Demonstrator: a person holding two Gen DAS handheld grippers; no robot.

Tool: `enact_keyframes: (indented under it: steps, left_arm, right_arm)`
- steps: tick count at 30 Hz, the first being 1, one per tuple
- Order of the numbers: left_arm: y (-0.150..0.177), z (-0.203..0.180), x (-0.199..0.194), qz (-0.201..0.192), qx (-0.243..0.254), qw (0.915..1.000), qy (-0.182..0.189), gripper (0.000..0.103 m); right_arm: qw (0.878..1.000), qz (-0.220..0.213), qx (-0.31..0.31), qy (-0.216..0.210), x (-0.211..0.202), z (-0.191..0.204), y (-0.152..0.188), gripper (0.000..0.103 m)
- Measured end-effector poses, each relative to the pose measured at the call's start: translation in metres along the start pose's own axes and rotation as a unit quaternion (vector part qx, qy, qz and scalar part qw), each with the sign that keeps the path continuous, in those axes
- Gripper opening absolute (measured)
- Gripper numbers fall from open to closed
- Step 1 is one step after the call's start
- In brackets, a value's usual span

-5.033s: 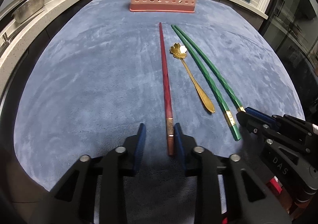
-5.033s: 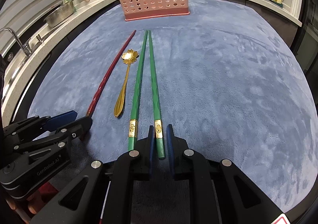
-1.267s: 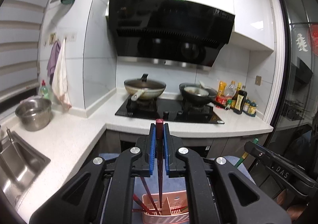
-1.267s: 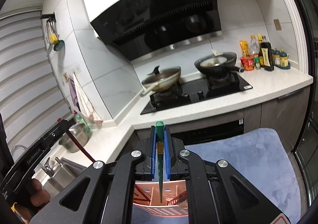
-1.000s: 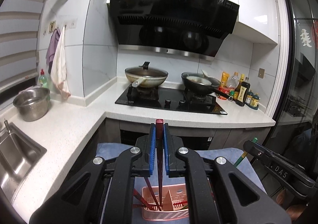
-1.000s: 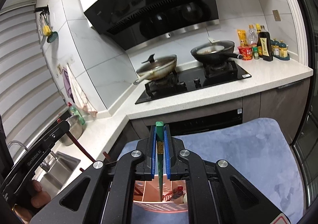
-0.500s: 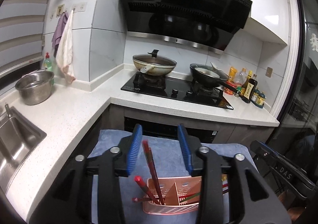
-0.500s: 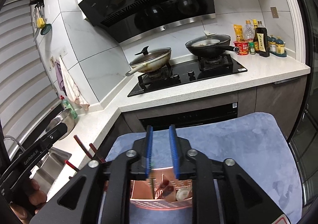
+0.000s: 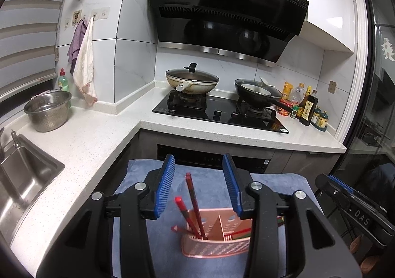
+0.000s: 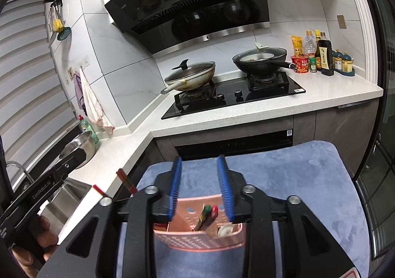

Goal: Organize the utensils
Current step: 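Open both tools to release the chopsticks into the holder, then grasp the last green chopstick with the right tool while the left tool moves toward the gold spoon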

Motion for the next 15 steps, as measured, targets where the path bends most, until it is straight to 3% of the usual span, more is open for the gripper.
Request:
enact_keyframes:
  steps: [5,15]
  left_arm:
    - [0.025,0.002,-0.013,0.018,0.006,0.9998,-0.005,0.039]
    - [0.119,0.014,-0.041,0.086,0.006,0.9962,-0.011,0.039]
  right_arm:
    - [1.0,0.009,-0.011,0.001,-0.019,0.0,0.025,0.035]
    - [0.996,0.051,-0.071,0.032,-0.064,-0.003,0.121,0.035]
Point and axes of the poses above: each gripper's, at about its wrist camera, not at the fingertips, and x roughly the way its jaws point, z to its left, y to its underside, the point moved 8 cm from there along x, roughly the way its jaws point, and after that the axes turned 4 degrees about y, right-handed, at the moved point
